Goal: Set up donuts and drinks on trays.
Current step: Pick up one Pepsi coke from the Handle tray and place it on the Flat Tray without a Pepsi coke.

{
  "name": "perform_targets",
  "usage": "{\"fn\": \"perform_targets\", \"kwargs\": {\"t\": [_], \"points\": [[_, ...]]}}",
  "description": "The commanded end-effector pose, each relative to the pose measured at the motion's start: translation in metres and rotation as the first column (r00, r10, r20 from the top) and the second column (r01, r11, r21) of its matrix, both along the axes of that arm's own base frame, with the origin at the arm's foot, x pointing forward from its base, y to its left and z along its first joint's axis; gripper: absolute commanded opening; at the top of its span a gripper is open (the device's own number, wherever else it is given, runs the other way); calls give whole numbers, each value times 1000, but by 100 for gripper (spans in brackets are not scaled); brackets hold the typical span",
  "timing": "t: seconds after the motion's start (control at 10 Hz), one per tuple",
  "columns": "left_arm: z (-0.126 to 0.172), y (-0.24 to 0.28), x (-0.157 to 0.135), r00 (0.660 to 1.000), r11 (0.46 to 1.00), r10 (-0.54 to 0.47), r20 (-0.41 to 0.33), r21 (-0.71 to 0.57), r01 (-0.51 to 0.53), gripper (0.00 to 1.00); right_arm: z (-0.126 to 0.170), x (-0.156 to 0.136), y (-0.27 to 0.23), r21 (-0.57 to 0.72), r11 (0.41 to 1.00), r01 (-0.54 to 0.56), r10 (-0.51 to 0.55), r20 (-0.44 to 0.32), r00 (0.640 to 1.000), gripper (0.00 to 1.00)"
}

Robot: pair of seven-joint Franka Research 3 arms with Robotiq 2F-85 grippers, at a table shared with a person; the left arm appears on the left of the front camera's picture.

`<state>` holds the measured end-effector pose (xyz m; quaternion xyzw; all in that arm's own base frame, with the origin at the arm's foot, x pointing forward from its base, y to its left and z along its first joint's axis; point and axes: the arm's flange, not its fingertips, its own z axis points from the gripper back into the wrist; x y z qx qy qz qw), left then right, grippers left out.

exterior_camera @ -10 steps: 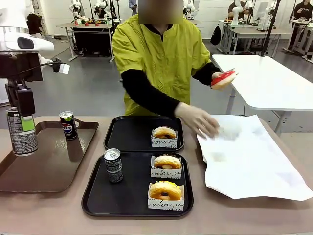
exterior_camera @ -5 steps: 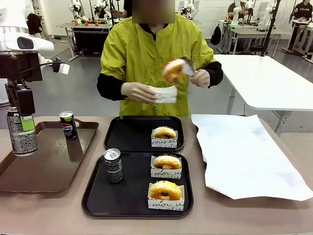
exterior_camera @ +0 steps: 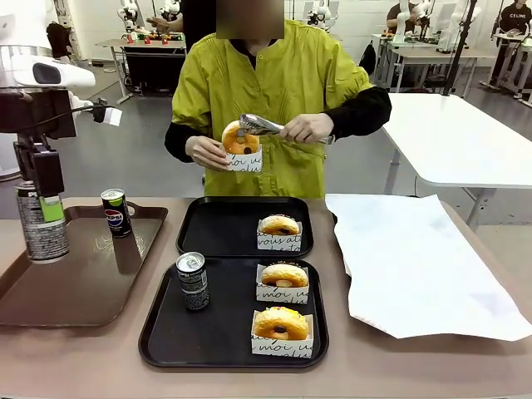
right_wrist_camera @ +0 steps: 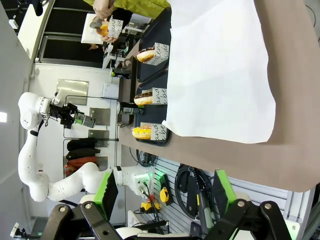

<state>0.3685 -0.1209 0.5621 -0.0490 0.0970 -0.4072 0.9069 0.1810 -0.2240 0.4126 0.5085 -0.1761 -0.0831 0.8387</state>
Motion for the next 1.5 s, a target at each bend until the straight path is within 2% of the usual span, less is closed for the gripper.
{"fn": "perform_targets", "kwargs": {"t": [0.0, 0.1, 0.4, 0.6, 0.7, 0.8, 0.9, 1.1, 1.2, 1.4], "points": [[2, -15, 18, 992, 996, -62, 106, -60, 68, 58, -1, 0, 1, 15, 1000, -2, 2, 24, 1000, 100], [-1, -25, 28, 986, 995, -67, 154, -66, 78, 58, -1, 0, 1, 15, 1000, -2, 2, 24, 1000, 100], [-17, -55, 69, 968, 993, -75, 240, -67, 93, 58, -1, 0, 1, 15, 1000, -2, 2, 24, 1000, 100], [-29, -62, 82, 942, 981, -93, 321, -131, 141, 58, -1, 0, 1, 15, 1000, -2, 2, 24, 1000, 100], [-33, -63, 89, 933, 977, -107, 343, -138, 162, 58, -1, 0, 1, 15, 1000, -2, 2, 24, 1000, 100], [-36, -62, 93, 941, 978, -121, 317, -124, 168, 58, -1, 0, 1, 15, 1000, -2, 2, 24, 1000, 100], [-32, -53, 83, 965, 981, -134, 227, -105, 161, 58, -1, 0, 1, 15, 1000, -2, 2, 24, 1000, 100], [-10, -21, 43, 955, 974, -152, 256, -125, 188, 58, -1, 0, 1, 15, 1000, -2, 2, 24, 1000, 100], [-11, -15, 28, 954, 974, -153, 259, -125, 190, 58, -1, 0, 1, 15, 1000, -2, 2, 24, 1000, 100], [-12, -16, 28, 957, 973, -165, 238, -119, 198, 58, -1, 0, 1, 15, 1000, -2, 2, 24, 1000, 100]]}}
